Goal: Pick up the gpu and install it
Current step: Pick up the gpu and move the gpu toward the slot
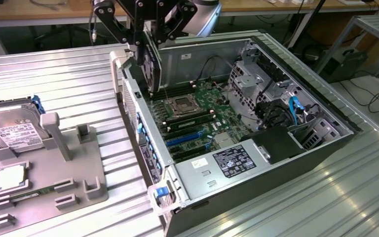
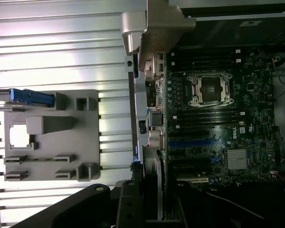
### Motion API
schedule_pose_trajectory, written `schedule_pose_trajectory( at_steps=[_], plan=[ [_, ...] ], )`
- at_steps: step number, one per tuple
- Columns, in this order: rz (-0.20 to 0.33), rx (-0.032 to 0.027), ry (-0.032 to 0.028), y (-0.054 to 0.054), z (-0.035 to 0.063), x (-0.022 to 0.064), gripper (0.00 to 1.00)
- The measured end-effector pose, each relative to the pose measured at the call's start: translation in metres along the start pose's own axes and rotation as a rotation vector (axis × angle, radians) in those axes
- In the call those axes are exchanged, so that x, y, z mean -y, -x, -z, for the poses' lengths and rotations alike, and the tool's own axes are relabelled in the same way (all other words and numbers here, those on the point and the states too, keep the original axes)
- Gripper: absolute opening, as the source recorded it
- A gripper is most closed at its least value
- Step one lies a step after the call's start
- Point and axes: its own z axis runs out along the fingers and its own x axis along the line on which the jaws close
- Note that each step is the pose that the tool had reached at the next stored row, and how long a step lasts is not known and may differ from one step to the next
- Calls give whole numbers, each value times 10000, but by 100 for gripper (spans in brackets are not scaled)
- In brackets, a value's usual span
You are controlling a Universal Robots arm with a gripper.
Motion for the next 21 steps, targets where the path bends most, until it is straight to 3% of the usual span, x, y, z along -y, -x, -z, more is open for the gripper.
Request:
schedule_pose_trajectory(
  at_steps=[21],
  plan=[
    [18,-1,1,142,-2,-9,28]
  ],
)
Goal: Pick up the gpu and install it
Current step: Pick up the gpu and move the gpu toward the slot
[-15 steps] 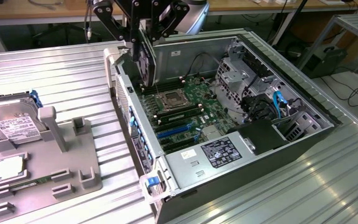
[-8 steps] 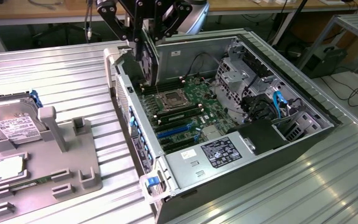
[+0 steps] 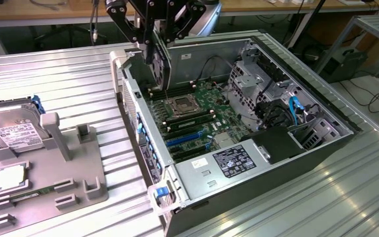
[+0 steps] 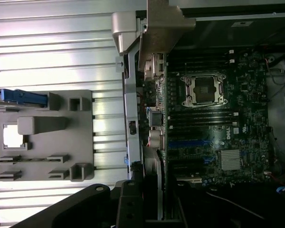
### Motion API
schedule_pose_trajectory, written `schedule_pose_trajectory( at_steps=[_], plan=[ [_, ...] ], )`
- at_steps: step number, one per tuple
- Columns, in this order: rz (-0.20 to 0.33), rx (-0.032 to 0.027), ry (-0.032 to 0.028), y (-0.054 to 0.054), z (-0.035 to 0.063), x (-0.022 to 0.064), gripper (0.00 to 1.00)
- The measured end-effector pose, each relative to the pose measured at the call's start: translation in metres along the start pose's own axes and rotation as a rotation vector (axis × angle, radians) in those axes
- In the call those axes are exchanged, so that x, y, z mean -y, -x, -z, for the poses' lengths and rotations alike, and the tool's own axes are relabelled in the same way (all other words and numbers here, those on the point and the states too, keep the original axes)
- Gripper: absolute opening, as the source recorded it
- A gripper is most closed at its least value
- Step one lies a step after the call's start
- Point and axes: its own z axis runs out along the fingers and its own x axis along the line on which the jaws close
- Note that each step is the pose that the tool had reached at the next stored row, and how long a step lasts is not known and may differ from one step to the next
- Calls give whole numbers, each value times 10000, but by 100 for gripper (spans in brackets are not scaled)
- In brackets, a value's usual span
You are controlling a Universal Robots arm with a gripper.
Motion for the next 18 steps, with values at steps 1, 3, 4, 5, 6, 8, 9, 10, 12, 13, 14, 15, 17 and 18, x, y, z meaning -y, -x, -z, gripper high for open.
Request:
schedule_pose_trajectory(
  at_steps=[1,3,4,5,6,8,9,10,12,13,14,15,17,18],
  plan=[
    [0,0,0,4,0,0,28],
    [2,-1,0,12,0,-1,28],
    [3,-1,0,17,0,-1,28],
    [3,0,0,21,0,-1,28],
    [4,0,0,25,0,-1,28],
    [5,-1,0,36,0,-2,28],
    [7,-1,1,44,-1,-3,28],
    [7,0,0,47,-1,-3,28],
    [7,-1,0,52,0,-3,28],
    [8,-1,0,55,0,-3,28],
    [9,-1,0,58,0,-4,28],
    [9,-1,0,61,0,-4,28],
    [10,-1,0,68,-1,-4,28],
    [11,-1,0,71,-1,-4,28]
  ],
)
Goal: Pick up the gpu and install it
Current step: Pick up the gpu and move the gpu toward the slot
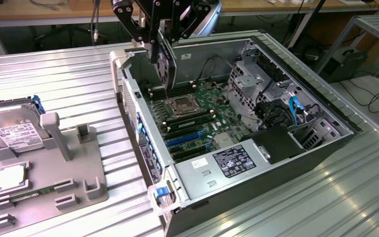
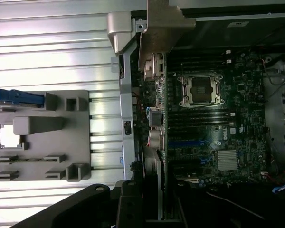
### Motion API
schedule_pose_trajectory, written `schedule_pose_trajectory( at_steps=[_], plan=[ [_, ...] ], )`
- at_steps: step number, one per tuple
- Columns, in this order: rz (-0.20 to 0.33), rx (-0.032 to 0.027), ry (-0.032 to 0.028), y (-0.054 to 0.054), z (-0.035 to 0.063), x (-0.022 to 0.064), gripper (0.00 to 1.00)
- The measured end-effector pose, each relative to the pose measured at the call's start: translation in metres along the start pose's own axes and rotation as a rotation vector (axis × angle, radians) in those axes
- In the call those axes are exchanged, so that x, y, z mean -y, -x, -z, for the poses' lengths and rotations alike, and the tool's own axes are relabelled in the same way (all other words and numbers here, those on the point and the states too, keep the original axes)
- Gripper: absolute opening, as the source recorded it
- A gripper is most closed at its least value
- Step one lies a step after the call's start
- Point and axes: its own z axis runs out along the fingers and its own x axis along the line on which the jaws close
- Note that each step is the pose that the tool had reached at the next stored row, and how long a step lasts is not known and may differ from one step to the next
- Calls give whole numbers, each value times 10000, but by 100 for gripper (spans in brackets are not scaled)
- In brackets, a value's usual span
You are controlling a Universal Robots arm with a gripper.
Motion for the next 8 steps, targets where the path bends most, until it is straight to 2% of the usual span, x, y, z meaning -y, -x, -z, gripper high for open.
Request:
schedule_pose_trajectory(
  at_steps=[8],
  plan=[
    [4,-1,0,28,0,-1,28]
  ],
)
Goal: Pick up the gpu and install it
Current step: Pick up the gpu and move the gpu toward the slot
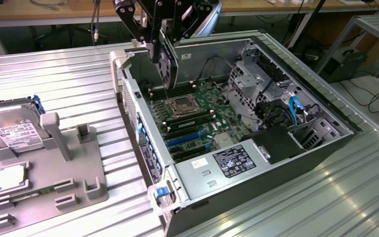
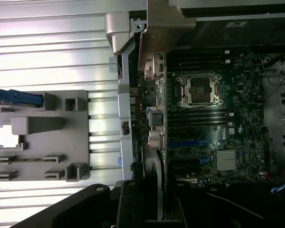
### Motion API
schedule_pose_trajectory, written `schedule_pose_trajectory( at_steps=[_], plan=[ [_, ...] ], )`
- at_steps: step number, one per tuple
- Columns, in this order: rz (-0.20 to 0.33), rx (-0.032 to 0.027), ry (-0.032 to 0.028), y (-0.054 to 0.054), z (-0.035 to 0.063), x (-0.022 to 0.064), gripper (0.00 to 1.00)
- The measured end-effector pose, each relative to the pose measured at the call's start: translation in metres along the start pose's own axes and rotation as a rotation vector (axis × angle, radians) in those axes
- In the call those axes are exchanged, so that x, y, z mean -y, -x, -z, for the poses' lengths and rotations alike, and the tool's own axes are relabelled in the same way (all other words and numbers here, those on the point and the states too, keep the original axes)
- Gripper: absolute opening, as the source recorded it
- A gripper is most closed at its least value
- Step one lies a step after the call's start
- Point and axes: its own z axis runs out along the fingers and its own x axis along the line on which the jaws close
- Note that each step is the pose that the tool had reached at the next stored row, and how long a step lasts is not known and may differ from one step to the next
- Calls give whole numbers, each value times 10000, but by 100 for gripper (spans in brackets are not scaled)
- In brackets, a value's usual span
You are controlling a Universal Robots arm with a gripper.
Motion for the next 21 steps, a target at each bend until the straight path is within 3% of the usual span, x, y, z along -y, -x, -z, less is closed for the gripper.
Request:
schedule_pose_trajectory(
  at_steps=[21],
  plan=[
    [8,-1,0,89,-1,-5,28]
  ],
)
